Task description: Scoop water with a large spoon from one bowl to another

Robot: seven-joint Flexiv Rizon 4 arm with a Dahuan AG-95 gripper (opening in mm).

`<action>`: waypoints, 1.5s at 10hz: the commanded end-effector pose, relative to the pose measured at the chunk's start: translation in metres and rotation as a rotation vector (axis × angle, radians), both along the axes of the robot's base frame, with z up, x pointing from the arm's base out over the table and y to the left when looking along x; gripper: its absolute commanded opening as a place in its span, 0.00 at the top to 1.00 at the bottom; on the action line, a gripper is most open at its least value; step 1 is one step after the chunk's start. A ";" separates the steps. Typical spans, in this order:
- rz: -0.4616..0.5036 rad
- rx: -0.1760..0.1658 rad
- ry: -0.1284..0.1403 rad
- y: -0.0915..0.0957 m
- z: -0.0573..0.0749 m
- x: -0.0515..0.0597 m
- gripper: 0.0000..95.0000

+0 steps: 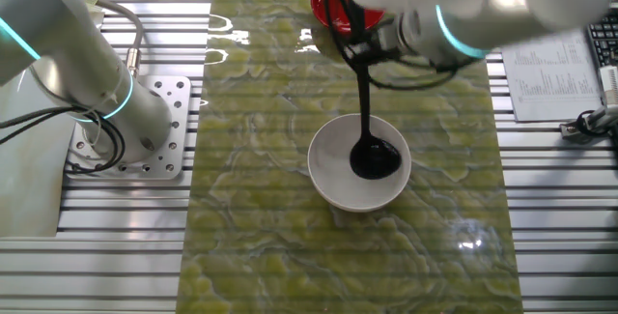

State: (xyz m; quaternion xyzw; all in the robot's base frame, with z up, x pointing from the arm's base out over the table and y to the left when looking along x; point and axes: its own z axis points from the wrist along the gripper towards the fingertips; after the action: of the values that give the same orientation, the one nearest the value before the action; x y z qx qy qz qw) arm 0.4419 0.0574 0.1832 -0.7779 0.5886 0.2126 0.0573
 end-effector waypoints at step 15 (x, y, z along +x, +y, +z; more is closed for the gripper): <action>-0.279 -0.080 -0.238 0.003 0.024 -0.020 1.00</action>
State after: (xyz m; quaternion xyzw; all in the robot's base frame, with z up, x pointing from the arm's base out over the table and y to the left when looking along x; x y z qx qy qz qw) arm 0.4258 0.0613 0.2046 -0.7103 0.6876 0.0844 0.1251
